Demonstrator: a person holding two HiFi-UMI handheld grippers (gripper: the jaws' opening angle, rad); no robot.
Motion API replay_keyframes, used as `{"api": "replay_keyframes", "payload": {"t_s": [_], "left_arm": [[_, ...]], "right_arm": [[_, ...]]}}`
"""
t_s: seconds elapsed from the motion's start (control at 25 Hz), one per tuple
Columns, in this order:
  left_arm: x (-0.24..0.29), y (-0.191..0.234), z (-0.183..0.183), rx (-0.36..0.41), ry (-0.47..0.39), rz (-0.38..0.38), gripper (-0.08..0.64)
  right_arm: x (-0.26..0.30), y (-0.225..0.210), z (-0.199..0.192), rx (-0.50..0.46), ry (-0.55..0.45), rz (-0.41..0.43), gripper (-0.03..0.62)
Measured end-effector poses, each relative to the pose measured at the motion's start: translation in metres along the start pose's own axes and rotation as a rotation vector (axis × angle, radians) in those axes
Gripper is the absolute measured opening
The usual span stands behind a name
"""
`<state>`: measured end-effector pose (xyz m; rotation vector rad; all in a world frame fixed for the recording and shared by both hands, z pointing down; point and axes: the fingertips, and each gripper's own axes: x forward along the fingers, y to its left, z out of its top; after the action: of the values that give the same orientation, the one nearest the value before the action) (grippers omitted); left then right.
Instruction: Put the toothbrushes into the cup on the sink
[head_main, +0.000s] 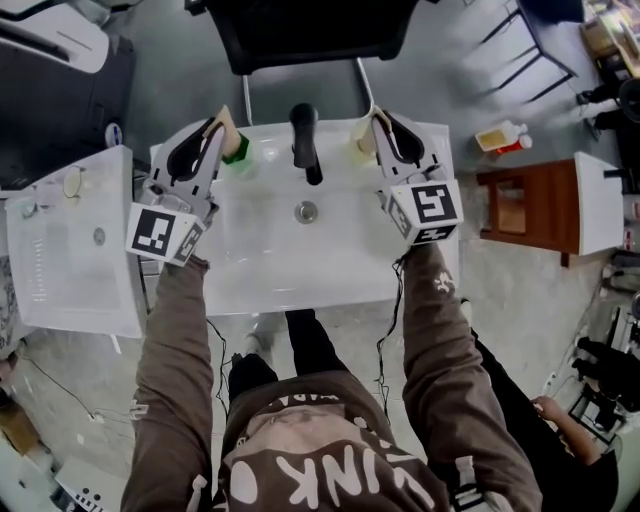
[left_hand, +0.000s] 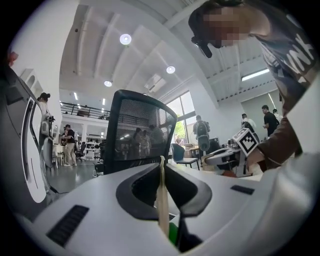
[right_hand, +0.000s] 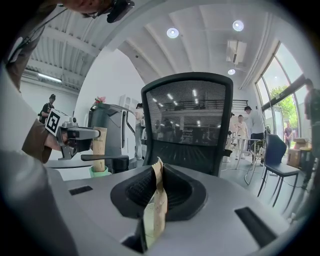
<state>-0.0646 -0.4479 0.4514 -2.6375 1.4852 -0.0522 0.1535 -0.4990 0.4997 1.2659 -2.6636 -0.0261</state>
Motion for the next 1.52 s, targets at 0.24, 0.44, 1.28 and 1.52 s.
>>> {"api": "replay_keyframes", "payload": {"t_s": [0.24,0.44,1.28,1.52], "left_arm": [[0.004,0.001,-0.029,-0.017,0.021,0.013,0.035],[0.008,0.004,-0.034,-0.032,-0.002,0.034,0.035],[0.007,-0.014,-0.02,0.012,0.038,-0.043,0.229],[-0.003,-0.02,0.013,0.046,0.018,-0.055,0.229]], "right_arm": [[-0.001,0.001,-0.001,-0.007,-0.009,0.0,0.043],[-0.002,0.002,-0.001,-0.016,-0.017,0.002,0.043],[-0.014,0.009,0.01,-0.038,-0.048,0.027,0.192],[-0.035,0.015,0.039,-0.072,-0.091,0.016,0.233]]}}
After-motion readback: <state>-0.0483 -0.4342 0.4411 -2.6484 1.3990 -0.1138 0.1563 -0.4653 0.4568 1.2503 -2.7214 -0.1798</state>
